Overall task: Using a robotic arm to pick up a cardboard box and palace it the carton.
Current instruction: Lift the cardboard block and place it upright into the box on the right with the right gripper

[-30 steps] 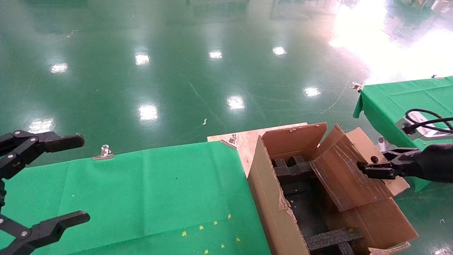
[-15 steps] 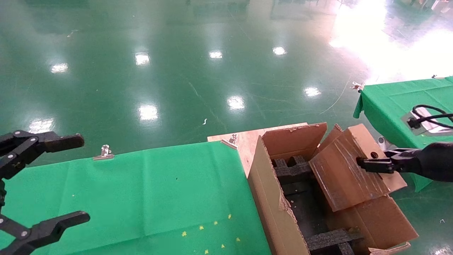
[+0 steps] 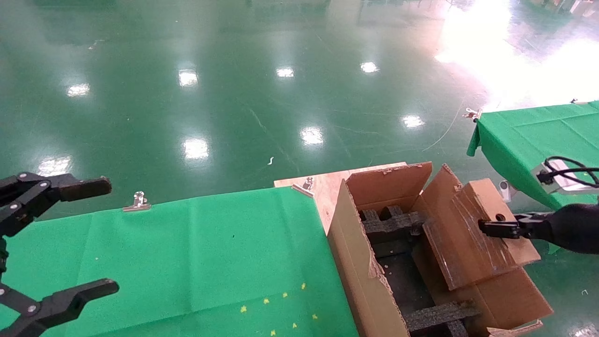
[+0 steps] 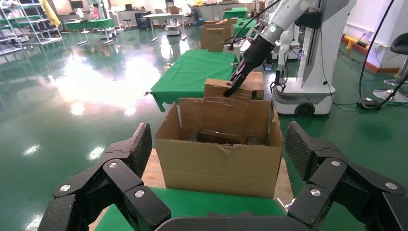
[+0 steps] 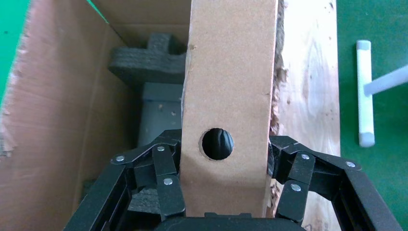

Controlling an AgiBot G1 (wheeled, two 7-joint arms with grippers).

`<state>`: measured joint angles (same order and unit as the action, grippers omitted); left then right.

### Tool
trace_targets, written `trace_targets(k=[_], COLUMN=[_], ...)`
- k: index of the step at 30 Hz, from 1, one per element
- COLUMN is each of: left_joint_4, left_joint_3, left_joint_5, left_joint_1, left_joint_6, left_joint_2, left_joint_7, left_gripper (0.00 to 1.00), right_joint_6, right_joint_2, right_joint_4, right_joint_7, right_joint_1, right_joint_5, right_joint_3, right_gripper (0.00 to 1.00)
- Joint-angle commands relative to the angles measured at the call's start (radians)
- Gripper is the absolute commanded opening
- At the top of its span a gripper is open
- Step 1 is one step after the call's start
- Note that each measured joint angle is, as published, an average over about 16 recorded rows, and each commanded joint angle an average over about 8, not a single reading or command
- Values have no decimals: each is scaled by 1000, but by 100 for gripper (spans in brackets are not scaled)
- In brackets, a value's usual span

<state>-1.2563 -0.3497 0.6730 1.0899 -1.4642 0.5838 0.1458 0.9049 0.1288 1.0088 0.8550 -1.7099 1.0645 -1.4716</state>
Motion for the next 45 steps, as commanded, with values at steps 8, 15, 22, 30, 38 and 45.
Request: trace_targets(k=[8, 15, 22, 30, 38, 45], left_joint_4=[0, 0, 0, 0, 0, 0], left_joint_3=[0, 0, 0, 0, 0, 0], left_joint_5=[0, 0, 0, 0, 0, 0], left_joint_1=[0, 0, 0, 0, 0, 0], left_joint_6=[0, 0, 0, 0, 0, 0], left_joint_2=[0, 0, 0, 0, 0, 0], left_joint_7=[0, 0, 0, 0, 0, 0], left_gripper=[100, 100, 100, 100, 100, 100], right_joint_6=[-51, -76, -105, -118, -114, -108], right_joint_2=[30, 78, 142, 222, 303, 368], right_joint_4=[-19, -60, -129, -231, -347, -445], right_joint_7=[5, -11, -32, -78, -131, -179], right_joint_1=[44, 77, 120, 169, 208, 240], right_joint_5=[-8, -25, -56, -94, -129, -149], right_joint_3=[-27, -41, -52, -55, -49, -44], right_gripper=[0, 0, 0, 0, 0, 0])
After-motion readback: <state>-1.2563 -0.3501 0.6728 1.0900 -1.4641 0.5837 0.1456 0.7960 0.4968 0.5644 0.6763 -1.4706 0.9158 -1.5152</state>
